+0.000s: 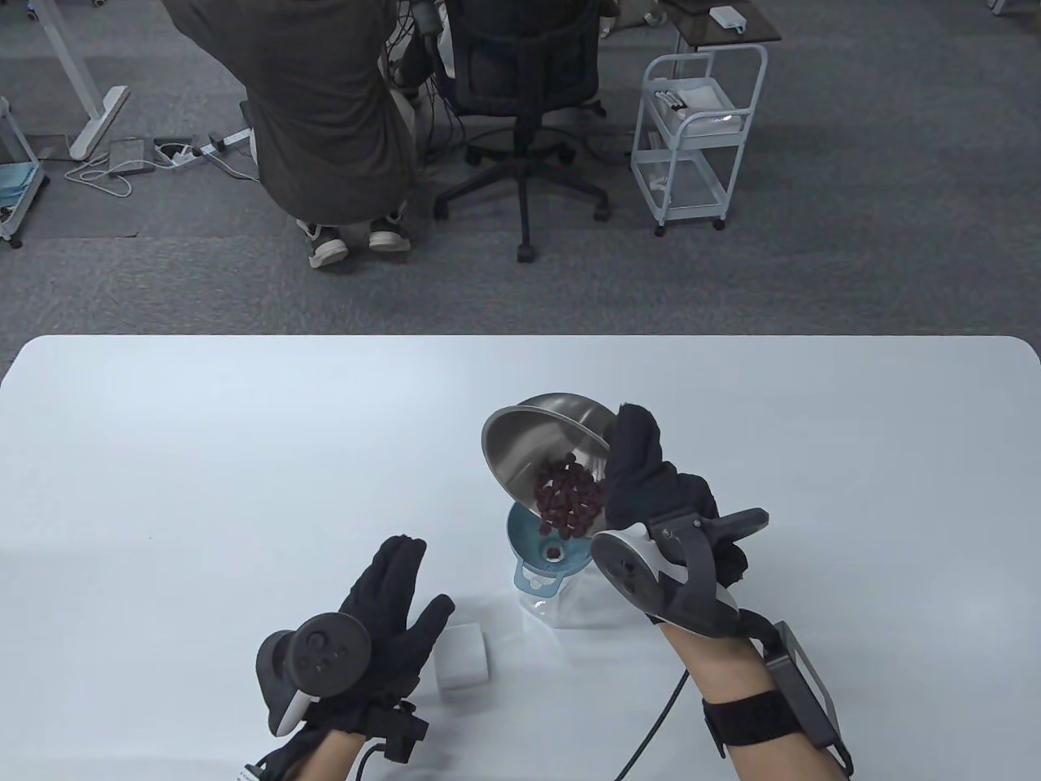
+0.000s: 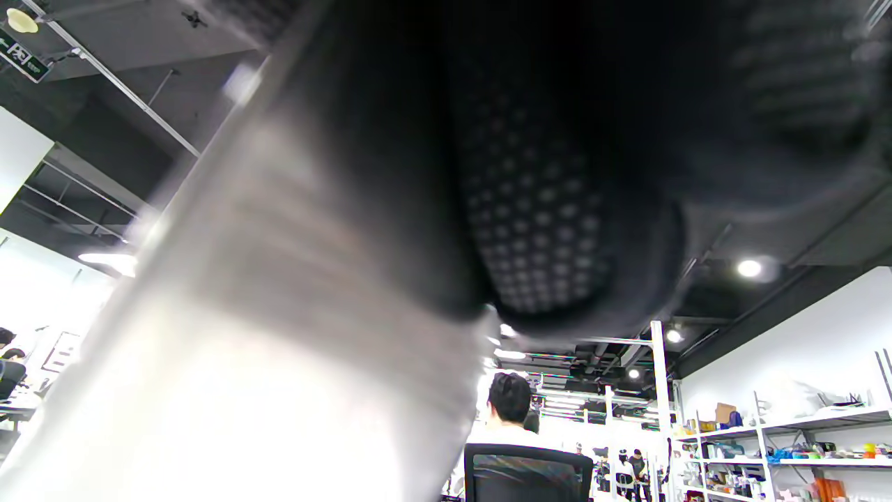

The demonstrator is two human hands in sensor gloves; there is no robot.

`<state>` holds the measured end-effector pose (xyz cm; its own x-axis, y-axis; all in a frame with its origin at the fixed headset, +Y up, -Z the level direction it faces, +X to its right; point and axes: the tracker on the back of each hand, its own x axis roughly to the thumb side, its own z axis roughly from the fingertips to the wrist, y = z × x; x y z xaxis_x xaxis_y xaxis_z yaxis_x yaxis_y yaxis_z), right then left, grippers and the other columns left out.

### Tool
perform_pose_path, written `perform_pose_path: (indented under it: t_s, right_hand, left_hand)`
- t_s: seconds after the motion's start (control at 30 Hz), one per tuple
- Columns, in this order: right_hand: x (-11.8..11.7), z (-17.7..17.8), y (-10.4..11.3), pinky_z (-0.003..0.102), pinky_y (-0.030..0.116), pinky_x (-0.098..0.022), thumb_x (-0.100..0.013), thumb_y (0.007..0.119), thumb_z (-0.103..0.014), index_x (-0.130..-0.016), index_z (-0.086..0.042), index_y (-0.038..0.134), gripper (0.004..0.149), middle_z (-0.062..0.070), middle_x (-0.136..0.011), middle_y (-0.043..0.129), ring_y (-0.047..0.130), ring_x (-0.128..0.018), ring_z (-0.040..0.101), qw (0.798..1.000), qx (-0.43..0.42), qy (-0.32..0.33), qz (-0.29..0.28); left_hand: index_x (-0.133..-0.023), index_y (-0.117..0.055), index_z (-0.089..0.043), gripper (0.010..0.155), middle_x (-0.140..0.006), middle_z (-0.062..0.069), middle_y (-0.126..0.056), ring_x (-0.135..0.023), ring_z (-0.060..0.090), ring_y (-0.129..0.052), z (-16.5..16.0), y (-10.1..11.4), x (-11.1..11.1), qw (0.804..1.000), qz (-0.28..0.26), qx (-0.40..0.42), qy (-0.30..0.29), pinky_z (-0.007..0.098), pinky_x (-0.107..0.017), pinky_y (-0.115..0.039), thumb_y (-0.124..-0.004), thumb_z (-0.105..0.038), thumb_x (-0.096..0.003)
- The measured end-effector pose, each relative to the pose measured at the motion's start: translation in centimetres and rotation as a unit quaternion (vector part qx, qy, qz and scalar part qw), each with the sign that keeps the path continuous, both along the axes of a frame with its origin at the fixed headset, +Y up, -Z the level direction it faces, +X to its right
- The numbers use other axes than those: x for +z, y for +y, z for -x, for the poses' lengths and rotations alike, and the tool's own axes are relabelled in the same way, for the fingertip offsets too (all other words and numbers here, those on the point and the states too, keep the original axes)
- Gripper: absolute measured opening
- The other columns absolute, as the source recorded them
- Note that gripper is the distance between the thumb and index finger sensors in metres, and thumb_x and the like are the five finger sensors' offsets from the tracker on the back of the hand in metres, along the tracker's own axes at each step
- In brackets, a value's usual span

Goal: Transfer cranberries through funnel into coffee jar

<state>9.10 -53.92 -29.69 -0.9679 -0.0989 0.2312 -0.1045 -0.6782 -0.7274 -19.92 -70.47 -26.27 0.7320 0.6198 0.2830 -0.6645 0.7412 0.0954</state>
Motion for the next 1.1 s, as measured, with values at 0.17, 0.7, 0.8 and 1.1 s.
perform_pose_path:
  t_s: [0.17,0.7,0.8,1.1]
  right_hand:
    - [0.0,0.0,0.0,0.026,0.097,-0.014,-0.055,0.083,-0.009,-0.084,0.006,0.072,0.034,0.023,-0.077,0.095,0.114,-0.023,0.022,1.0,0.001,-0.002,0.002]
    - [1.9,2.1,-0.1,0.029,0.096,-0.018,-0.057,0.082,-0.008,-0.086,0.005,0.07,0.033,0.022,-0.081,0.092,0.114,-0.028,0.022,0.994,0.087,0.011,-0.066]
    - [1.9,2.2,0.1,0.029,0.096,-0.018,-0.057,0.081,-0.008,-0.086,0.005,0.07,0.033,0.022,-0.081,0.092,0.114,-0.028,0.022,0.993,0.093,0.008,-0.069]
    - [2.1,2.3,-0.1,0.03,0.096,-0.019,-0.058,0.081,-0.008,-0.087,0.005,0.07,0.033,0.022,-0.082,0.092,0.114,-0.029,0.022,0.992,0.105,0.005,-0.074]
  left_hand:
    - [-0.114,-0.052,-0.019,0.078,-0.12,0.016,-0.051,-0.107,0.047,-0.065,0.0,0.0,0.0,1.0,-0.001,0.001,0.0,0.066,-0.074,-0.055,-0.064,-0.064,-0.0515]
    - [-0.113,-0.053,-0.018,0.078,-0.12,0.017,-0.052,-0.107,0.047,-0.066,0.0,0.0,0.0,1.0,-0.002,0.001,-0.001,0.066,-0.074,-0.056,-0.064,-0.064,-0.0515]
    - [-0.113,-0.053,-0.018,0.078,-0.12,0.017,-0.052,-0.107,0.047,-0.066,0.0,0.0,0.0,1.0,-0.002,0.001,0.0,0.066,-0.074,-0.056,-0.064,-0.064,-0.0516]
    - [-0.113,-0.053,-0.018,0.078,-0.12,0.017,-0.052,-0.107,0.047,-0.066,0.0,0.0,0.0,1.0,-0.003,0.001,-0.001,0.066,-0.074,-0.055,-0.064,-0.064,-0.0516]
